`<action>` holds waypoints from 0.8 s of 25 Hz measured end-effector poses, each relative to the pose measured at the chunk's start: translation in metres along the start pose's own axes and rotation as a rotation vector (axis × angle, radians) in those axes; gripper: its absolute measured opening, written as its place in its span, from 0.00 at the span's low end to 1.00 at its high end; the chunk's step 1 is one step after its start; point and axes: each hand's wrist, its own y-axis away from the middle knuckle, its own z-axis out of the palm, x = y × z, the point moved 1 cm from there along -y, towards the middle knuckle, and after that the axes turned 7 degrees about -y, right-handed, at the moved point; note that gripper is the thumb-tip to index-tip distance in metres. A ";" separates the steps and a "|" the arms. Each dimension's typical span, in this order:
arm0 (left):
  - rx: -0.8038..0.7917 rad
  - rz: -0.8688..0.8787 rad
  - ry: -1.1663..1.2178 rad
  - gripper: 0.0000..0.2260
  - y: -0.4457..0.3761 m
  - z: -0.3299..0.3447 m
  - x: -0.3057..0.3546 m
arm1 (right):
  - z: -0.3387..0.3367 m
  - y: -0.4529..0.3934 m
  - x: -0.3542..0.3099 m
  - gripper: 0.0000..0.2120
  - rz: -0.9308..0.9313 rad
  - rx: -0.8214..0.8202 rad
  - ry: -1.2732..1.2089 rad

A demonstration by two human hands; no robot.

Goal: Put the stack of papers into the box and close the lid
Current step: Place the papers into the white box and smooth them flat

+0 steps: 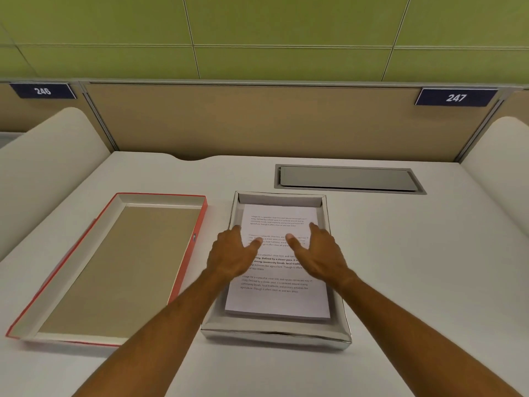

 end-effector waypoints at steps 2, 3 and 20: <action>0.065 0.141 -0.195 0.36 0.010 0.004 -0.002 | 0.007 0.003 0.003 0.45 -0.068 -0.009 0.144; 0.078 0.178 -0.285 0.39 0.011 0.006 -0.006 | 0.009 0.005 0.003 0.48 -0.107 0.004 0.211; 0.221 0.089 -0.658 0.45 0.057 -0.029 -0.078 | 0.070 0.028 -0.059 0.54 -0.437 0.061 0.480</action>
